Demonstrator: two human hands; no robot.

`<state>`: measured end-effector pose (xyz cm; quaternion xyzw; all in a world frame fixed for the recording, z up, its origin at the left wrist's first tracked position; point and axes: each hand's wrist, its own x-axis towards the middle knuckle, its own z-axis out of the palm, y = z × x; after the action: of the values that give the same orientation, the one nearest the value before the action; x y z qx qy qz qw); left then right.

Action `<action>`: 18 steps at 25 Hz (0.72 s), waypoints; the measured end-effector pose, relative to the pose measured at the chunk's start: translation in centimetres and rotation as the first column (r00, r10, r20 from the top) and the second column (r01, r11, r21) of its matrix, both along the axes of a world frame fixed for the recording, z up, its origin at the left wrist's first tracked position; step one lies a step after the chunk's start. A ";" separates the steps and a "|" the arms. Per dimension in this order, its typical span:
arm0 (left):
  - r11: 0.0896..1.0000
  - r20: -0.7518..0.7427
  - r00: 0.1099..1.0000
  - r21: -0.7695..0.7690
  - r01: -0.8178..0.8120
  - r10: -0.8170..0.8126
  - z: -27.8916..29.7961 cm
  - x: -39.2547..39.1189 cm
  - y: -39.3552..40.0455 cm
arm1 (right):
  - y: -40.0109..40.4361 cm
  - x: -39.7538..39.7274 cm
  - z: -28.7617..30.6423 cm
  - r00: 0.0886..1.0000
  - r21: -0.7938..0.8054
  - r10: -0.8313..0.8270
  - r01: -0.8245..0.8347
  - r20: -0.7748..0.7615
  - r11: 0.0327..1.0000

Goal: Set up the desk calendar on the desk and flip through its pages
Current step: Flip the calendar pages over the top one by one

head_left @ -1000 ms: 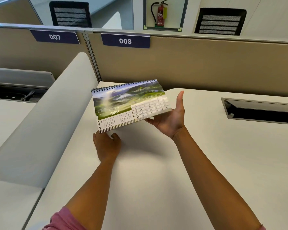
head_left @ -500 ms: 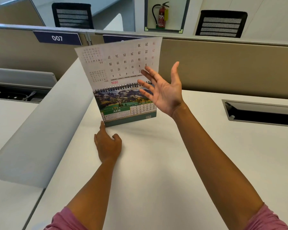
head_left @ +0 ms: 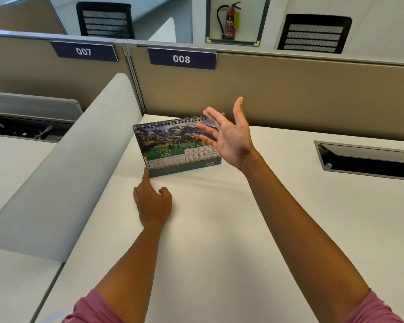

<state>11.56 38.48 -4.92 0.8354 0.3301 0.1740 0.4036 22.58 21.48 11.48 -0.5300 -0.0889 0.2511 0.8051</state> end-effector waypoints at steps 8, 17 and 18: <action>1.000 -0.012 1.000 0.007 -0.002 0.002 -0.4 0.2 0.1 | -0.6 0.5 -1.8 0.944 -0.106 -0.302 0.316 0.131 0.943; 1.000 -0.004 1.000 0.020 0.014 -0.014 -0.1 0.1 0.1 | -0.6 1.1 -5.4 0.869 -0.400 -0.461 0.492 0.179 0.773; 1.000 -0.009 1.000 0.021 0.017 -0.017 0.0 0.0 0.1 | -0.6 1.1 -5.8 0.879 -0.418 -0.444 0.475 0.175 0.774</action>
<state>11.61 38.58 -4.89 0.8432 0.3227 0.1705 0.3948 23.68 20.93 5.67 -0.7147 0.0769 0.0428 0.6939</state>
